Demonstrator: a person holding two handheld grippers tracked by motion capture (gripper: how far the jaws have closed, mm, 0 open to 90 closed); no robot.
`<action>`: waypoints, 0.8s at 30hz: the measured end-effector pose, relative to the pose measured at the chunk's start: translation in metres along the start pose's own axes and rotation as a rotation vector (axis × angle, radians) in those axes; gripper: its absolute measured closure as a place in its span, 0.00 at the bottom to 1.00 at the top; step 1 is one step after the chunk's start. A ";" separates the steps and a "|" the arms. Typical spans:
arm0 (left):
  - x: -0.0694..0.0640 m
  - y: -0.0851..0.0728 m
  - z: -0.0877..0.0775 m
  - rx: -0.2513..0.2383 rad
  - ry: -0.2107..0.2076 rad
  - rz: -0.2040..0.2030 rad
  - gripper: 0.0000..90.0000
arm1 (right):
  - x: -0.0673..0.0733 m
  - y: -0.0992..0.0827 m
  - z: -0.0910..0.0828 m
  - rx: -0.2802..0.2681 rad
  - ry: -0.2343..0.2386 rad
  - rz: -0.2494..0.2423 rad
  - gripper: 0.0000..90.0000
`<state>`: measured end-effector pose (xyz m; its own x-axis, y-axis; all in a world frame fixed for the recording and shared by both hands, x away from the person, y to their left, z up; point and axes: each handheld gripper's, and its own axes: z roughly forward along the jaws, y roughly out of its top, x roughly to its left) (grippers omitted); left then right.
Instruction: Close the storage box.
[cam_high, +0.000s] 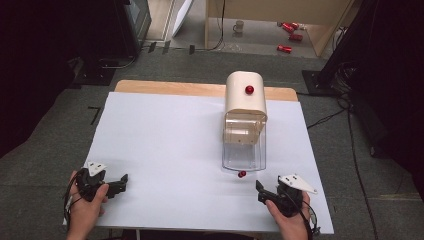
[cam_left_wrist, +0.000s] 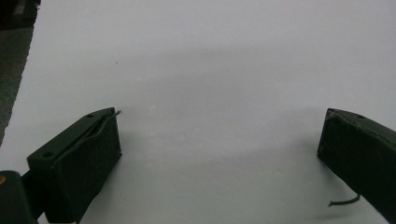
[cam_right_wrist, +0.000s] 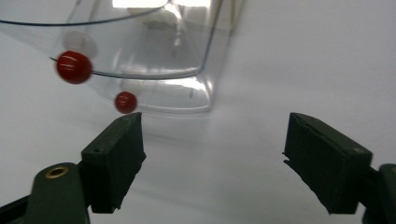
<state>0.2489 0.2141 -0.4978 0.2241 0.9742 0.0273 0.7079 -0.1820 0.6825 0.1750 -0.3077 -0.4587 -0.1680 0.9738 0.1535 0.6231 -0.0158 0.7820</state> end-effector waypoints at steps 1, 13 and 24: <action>0.000 0.000 0.000 0.000 0.000 0.000 0.00 | 0.003 0.000 0.000 -0.003 0.011 -0.001 0.27; 0.000 0.000 0.000 0.000 0.000 0.000 0.00 | 0.025 0.004 0.001 -0.022 0.081 -0.014 0.48; 0.000 0.000 0.000 0.000 0.000 0.000 0.00 | 0.044 0.007 0.007 -0.031 0.136 -0.038 0.76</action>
<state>0.2489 0.2141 -0.4978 0.2240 0.9742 0.0272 0.7078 -0.1818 0.6826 0.1771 -0.2631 -0.4504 -0.2940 0.9342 0.2020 0.5906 0.0114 0.8069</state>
